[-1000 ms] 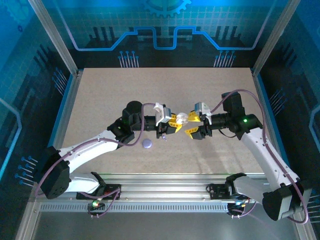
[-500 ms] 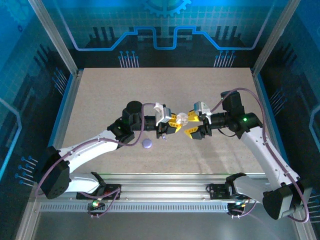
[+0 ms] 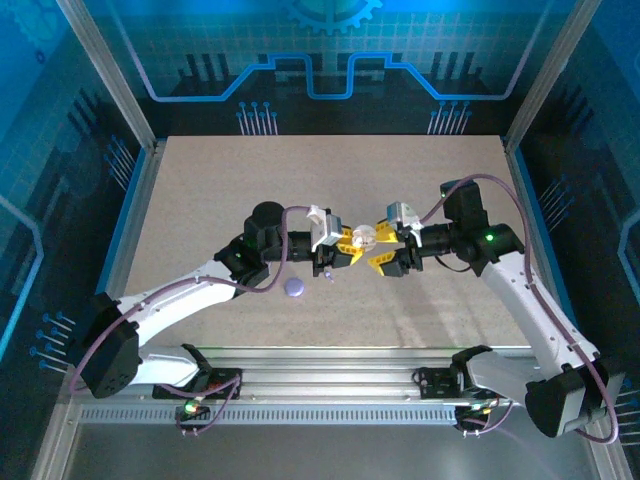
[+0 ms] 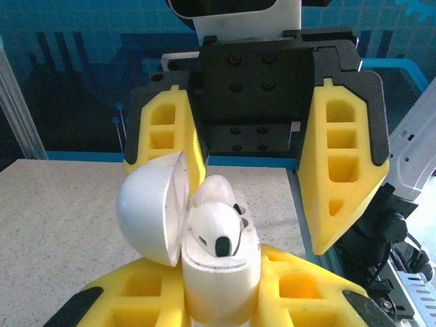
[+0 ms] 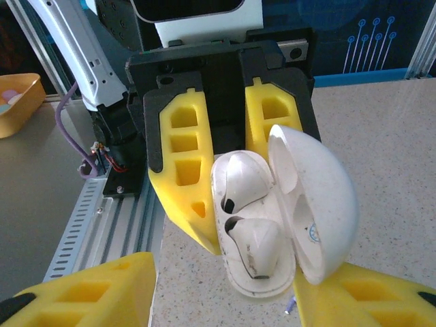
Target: Insert the wireless bluetooth earbuds into the charging case
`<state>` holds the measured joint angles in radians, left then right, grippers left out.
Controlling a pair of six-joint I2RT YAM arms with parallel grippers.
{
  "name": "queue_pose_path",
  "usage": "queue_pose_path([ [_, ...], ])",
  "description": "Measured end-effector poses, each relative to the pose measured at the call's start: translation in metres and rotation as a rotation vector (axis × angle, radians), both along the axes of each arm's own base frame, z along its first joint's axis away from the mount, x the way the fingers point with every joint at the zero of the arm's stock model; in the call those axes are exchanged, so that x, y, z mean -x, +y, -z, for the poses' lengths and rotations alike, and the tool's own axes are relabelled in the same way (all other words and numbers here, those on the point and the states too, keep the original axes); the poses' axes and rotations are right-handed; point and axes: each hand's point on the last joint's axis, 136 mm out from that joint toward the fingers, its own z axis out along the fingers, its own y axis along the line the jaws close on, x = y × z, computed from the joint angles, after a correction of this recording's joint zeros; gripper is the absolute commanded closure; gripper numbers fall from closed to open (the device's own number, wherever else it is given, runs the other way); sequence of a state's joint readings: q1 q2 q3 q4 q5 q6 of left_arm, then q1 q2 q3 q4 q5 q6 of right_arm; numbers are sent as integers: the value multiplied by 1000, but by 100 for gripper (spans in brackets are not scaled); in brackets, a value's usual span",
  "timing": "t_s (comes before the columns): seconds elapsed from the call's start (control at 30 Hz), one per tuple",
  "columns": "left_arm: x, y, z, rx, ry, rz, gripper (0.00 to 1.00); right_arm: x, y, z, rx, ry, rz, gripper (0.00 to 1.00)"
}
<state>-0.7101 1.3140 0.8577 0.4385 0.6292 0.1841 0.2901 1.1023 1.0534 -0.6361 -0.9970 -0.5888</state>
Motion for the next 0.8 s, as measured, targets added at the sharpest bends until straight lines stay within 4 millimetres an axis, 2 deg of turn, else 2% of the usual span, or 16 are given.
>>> queue_pose_path([
  [0.3,1,-1,-4,14,-15,4,85,1,-2,-6,10,-50,22,47],
  [0.57,1,-1,5,-2,4,-2,85,5,-4,-25,-23,-173,32,48],
  [0.7,2,-1,6,-5,7,-1,85,2,-5,-25,-17,-187,45,48],
  [0.8,2,-1,6,-4,13,-1,85,0,-5,-24,-6,-195,53,53],
])
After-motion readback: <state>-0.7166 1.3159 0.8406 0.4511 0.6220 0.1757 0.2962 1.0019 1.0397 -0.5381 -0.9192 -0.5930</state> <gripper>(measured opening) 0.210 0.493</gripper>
